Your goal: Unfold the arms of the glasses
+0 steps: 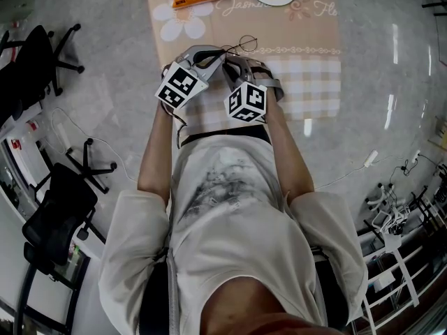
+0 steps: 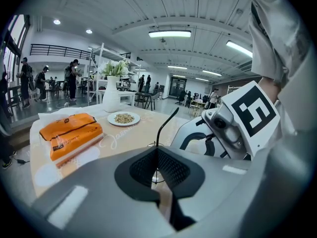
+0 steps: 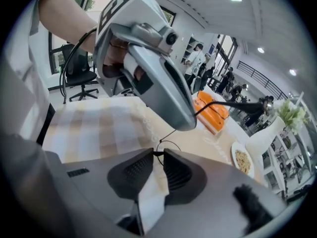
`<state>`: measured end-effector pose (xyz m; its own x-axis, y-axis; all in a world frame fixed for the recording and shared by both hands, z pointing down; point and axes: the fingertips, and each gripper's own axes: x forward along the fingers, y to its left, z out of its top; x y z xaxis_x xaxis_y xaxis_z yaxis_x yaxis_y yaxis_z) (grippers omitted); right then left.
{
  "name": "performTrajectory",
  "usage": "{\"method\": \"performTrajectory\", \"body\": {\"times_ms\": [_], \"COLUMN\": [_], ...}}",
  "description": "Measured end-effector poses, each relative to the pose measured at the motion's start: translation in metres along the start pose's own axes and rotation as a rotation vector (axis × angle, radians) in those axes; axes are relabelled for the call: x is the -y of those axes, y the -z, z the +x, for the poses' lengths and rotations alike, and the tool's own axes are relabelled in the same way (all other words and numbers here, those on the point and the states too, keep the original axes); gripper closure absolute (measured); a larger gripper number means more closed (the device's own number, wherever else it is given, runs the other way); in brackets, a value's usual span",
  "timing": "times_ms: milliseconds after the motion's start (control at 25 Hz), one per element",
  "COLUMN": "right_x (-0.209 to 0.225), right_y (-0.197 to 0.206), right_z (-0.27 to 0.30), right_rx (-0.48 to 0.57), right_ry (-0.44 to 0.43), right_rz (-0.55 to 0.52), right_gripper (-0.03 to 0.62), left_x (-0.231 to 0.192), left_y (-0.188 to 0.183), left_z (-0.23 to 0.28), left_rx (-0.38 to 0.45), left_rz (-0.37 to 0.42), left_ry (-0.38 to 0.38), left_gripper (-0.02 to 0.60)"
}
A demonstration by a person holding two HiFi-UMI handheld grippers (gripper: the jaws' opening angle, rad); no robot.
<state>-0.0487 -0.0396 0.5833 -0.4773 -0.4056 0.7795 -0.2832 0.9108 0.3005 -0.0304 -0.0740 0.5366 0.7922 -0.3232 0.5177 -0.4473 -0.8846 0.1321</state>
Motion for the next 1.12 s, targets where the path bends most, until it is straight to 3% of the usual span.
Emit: {"method": "performTrajectory", "body": {"times_ms": [400, 1120], "right_x": [0.006, 0.044], "right_y": [-0.006, -0.019], "right_z": [-0.012, -0.052], "right_rx": [0.018, 0.058], "right_ry": [0.036, 0.197], "right_rz": [0.01, 0.075], "right_gripper": [0.545, 0.568], "left_x": [-0.002, 0.0], "left_y": [0.001, 0.006], "left_z": [0.0, -0.003], "left_rx": [0.001, 0.006], "left_rz": [-0.002, -0.012], "left_ry": [-0.003, -0.005], "left_gripper": [0.575, 0.575]}}
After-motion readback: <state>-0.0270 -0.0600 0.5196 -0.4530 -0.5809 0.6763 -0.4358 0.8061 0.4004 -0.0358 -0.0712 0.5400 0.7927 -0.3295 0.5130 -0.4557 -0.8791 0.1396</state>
